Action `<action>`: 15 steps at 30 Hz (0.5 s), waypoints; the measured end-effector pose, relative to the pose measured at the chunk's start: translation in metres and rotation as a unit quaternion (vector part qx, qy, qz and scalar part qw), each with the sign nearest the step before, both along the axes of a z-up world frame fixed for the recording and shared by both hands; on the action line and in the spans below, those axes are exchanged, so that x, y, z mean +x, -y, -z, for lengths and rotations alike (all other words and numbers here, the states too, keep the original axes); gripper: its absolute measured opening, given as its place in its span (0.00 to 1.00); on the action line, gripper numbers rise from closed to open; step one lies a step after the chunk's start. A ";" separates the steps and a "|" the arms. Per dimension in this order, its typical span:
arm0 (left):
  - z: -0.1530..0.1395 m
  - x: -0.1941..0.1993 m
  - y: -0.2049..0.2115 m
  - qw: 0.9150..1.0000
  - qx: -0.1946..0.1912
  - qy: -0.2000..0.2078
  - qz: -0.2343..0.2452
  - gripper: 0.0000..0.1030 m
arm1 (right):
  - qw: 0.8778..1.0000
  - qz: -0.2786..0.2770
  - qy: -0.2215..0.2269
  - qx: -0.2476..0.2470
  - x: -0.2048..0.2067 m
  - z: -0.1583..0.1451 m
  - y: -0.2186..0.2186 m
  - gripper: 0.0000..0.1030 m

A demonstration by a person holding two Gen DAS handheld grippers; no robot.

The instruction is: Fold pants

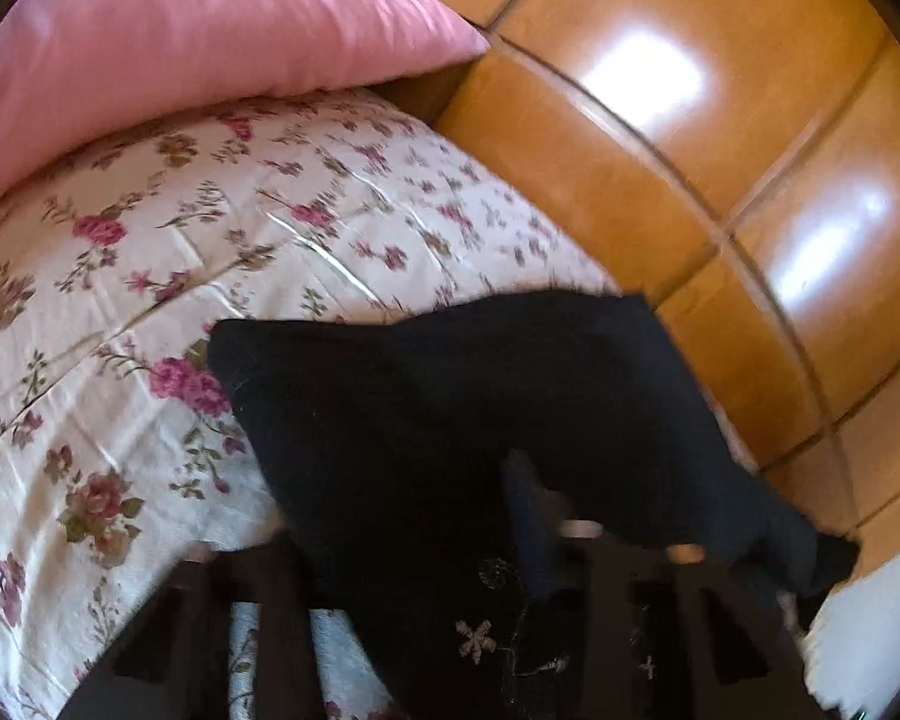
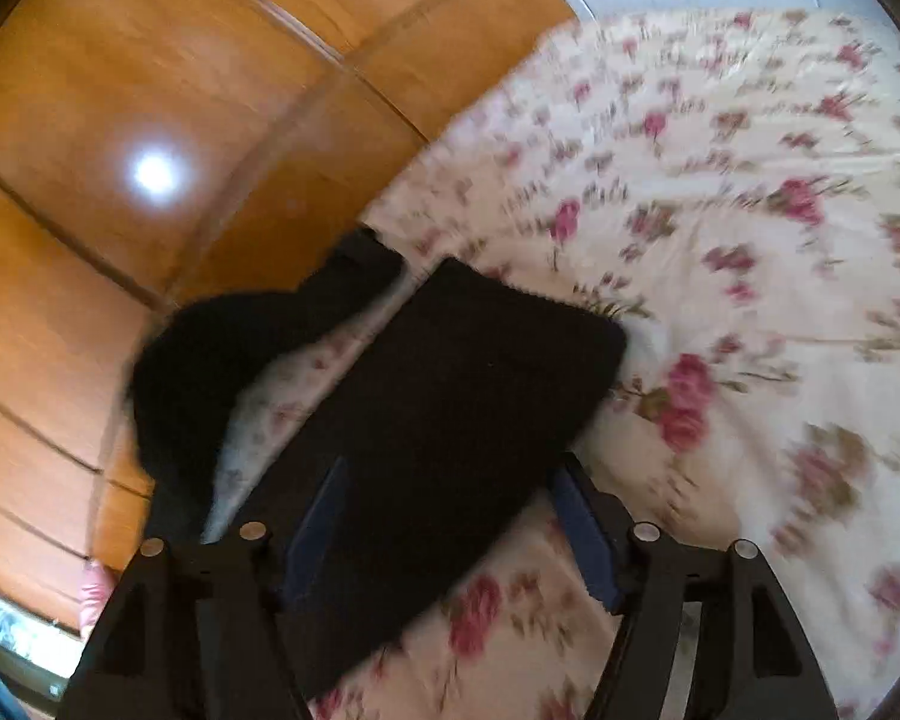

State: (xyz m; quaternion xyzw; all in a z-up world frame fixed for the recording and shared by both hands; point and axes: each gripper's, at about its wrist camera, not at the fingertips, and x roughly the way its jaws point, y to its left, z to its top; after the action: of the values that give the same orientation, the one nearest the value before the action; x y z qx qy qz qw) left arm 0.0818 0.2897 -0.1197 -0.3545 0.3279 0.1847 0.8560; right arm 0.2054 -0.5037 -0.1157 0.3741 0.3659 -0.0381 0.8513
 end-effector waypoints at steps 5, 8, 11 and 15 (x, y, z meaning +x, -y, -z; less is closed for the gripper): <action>-0.019 -0.027 0.014 0.999 0.040 0.024 0.001 0.06 | 0.999 0.002 -0.011 -0.048 0.024 -0.008 -0.006 0.07; -0.041 -0.051 0.023 0.997 0.048 0.060 0.000 0.06 | 0.998 0.020 0.023 -0.064 0.002 -0.027 -0.002 0.07; -0.057 -0.071 0.040 0.995 0.071 0.074 0.013 0.06 | 0.994 0.025 0.039 -0.100 -0.022 -0.043 -0.009 0.07; -0.055 -0.085 0.059 0.992 0.113 0.056 0.031 0.06 | 0.988 0.043 0.043 -0.140 -0.050 -0.053 -0.006 0.07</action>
State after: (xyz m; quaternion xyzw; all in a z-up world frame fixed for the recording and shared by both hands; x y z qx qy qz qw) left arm -0.0032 0.2307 -0.0645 -0.2551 0.2678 0.1733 0.9128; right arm 0.1556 -0.4974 -0.0626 0.2676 0.3034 -0.1091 0.9080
